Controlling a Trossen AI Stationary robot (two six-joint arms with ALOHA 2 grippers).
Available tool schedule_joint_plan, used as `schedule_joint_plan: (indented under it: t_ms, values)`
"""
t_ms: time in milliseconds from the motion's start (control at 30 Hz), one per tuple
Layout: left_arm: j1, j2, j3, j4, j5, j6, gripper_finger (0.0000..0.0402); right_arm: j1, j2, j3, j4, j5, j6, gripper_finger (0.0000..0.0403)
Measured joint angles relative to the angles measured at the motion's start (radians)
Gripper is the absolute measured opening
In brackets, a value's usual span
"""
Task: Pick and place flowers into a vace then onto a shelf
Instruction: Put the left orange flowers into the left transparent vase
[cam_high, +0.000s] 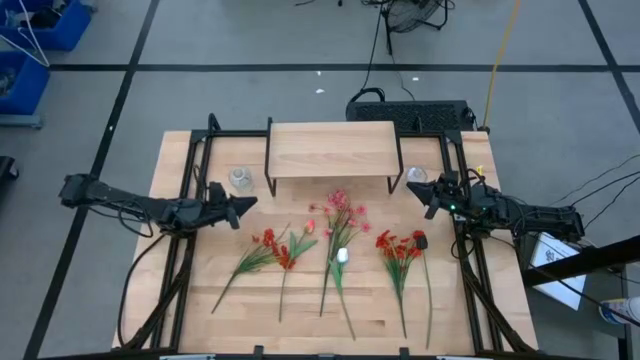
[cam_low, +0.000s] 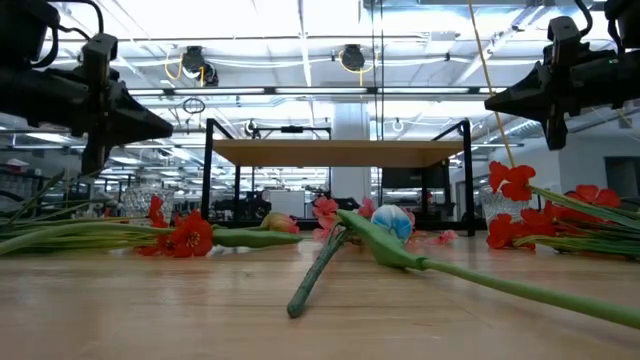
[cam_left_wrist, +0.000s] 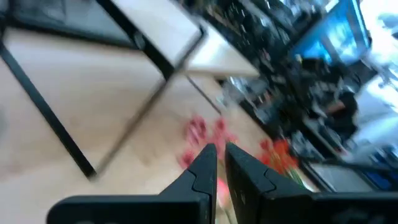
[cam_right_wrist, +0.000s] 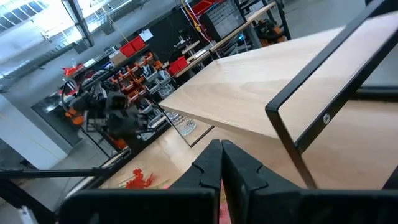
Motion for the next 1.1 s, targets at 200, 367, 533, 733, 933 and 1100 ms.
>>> schedule_joint_plan:
  t_ms: [200, 367, 533, 733, 933, 1100]
  values:
    - [0.0, 0.0, 0.0, 0.053, -0.027, -0.044, 0.0037, 0.0, 0.0, 0.0, 0.077, 0.001, -0.006, 0.0]
    - [0.0, 0.001, 0.0, 0.162, -0.032, -0.217, 0.0037, 0.0, 0.003, 0.0, 0.199, 0.049, 0.067, 0.0]
    - [-0.001, 0.001, 0.0, 0.251, -0.02, -0.287, 0.0037, 0.0, 0.002, 0.0, 0.293, 0.106, 0.203, 0.0]
    - [0.0, 0.001, 0.0, 0.365, 0.004, -0.372, 0.0037, -0.002, 0.006, 0.0, 0.295, 0.151, 0.182, 0.0]
    - [-0.005, 0.001, 0.111, 0.422, 0.026, -0.338, 0.0037, -0.001, 0.009, 0.0, 0.288, 0.12, 0.181, 0.0]
    - [-0.038, 0.087, 0.421, 0.071, 0.046, -0.213, 0.0037, -0.002, 0.01, 0.0, 0.288, 0.065, 0.187, 0.0]
